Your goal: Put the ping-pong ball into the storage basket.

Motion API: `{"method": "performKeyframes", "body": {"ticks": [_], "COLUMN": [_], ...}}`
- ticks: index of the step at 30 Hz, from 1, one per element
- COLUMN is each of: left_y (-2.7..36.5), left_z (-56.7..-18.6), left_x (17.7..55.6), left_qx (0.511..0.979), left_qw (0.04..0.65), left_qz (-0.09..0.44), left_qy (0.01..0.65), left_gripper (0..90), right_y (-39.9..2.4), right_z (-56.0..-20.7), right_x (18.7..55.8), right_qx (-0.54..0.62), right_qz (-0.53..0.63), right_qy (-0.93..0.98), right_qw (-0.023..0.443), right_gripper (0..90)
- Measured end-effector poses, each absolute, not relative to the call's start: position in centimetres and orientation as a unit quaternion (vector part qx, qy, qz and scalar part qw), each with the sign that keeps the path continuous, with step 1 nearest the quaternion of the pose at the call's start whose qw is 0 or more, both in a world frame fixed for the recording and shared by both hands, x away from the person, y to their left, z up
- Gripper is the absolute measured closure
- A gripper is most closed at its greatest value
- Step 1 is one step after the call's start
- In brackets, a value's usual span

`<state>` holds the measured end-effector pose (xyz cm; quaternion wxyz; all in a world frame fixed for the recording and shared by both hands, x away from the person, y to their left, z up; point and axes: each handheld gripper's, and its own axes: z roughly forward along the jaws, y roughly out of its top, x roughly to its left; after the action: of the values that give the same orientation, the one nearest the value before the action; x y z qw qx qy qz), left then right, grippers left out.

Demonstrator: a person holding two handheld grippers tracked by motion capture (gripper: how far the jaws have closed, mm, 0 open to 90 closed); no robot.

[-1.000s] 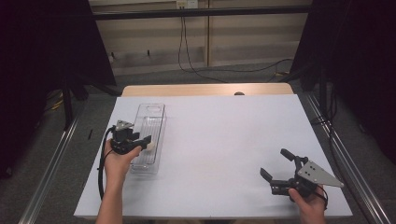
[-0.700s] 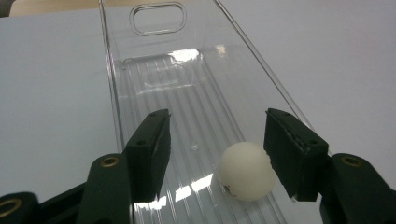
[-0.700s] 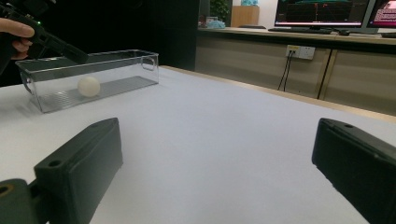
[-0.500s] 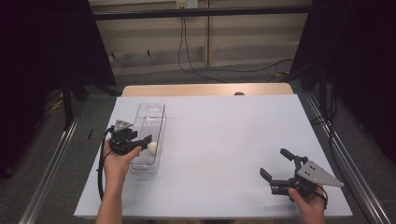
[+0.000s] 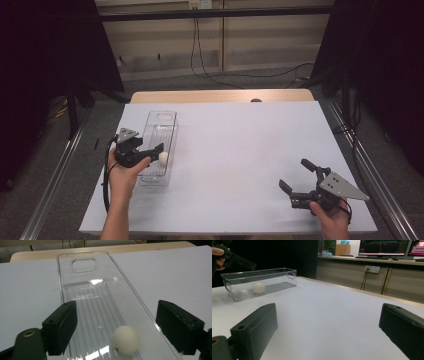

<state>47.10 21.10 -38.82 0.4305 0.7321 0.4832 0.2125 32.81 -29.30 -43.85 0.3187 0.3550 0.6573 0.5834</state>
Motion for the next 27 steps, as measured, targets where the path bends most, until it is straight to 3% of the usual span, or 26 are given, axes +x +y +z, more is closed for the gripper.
{"method": "performKeyframes", "body": {"ticks": [16, 27], "left_y": [22.0, 22.5], "left_z": [-38.8, -39.2], "left_x": [44.4, 42.5], "left_qx": [0.71, 0.715], "left_qw": [0.479, 0.49], "left_qz": [0.218, 0.225], "left_qy": [0.468, 0.446], "left_gripper": [5.6, 3.9], "right_y": [-29.3, -29.2], "right_z": [-43.8, -43.7], "right_x": [32.8, 32.8], "right_qx": [0.357, 0.36], "right_qz": [0.582, 0.583], "right_qy": [0.657, 0.653], "right_qw": [0.319, 0.323], "right_gripper": [1.3, 1.2]}}
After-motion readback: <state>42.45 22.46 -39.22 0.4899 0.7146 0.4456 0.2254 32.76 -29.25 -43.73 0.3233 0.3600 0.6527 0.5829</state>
